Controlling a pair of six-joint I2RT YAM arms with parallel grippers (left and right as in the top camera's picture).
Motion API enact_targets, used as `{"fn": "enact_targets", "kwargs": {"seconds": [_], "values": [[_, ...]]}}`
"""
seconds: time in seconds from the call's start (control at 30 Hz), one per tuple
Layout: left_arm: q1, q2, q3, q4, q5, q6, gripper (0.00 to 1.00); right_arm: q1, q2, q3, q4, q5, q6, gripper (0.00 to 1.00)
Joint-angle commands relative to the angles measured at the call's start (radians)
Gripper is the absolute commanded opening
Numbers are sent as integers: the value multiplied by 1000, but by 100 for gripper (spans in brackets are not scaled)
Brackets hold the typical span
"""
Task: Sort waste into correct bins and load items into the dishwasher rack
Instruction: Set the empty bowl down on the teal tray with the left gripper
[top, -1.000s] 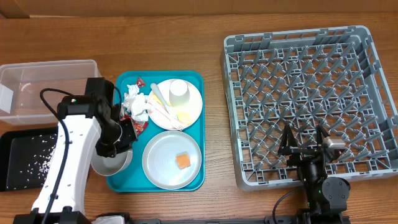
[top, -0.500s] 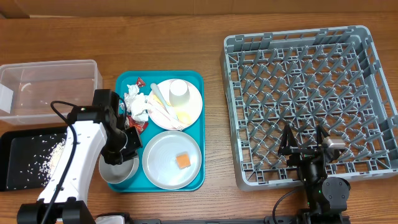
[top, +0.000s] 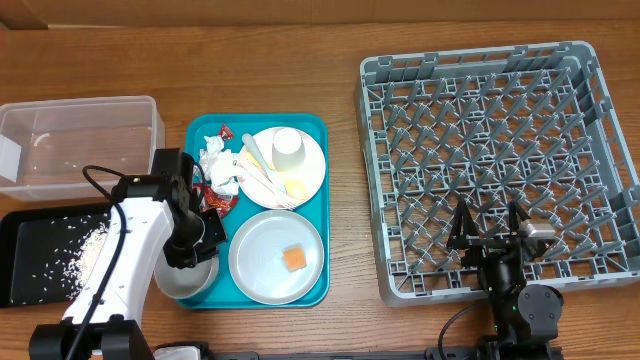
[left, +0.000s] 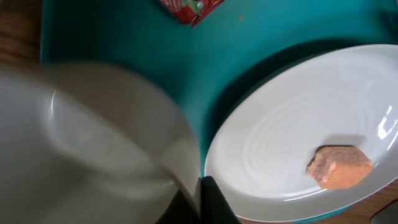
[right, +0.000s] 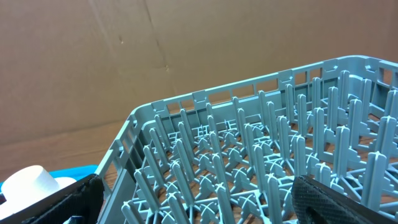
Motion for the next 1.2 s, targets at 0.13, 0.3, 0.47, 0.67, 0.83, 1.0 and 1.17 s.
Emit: {"fn": "enact_targets", "kwargs": {"seconds": [0.13, 0.3, 0.47, 0.67, 0.83, 1.0, 1.17], "values": [[-5, 4, -9, 16, 21, -14, 4, -6, -8, -10, 6, 6, -7, 100], [-17, 4, -9, 15, 47, -14, 4, -6, -8, -10, 6, 6, -7, 100], [-56, 4, -9, 14, 46, -18, 4, -6, -8, -10, 6, 6, -7, 100], [-89, 4, -9, 19, -1, -51, 8, -6, -8, -10, 6, 6, -7, 100], [-89, 4, -9, 18, -24, -51, 11, -6, -8, -10, 6, 6, -7, 100], [-89, 4, -9, 14, -35, -51, 18, -6, -8, -10, 6, 6, -7, 100], [-89, 4, -9, 14, -36, -51, 20, -6, -8, -10, 6, 6, -7, 100]]}}
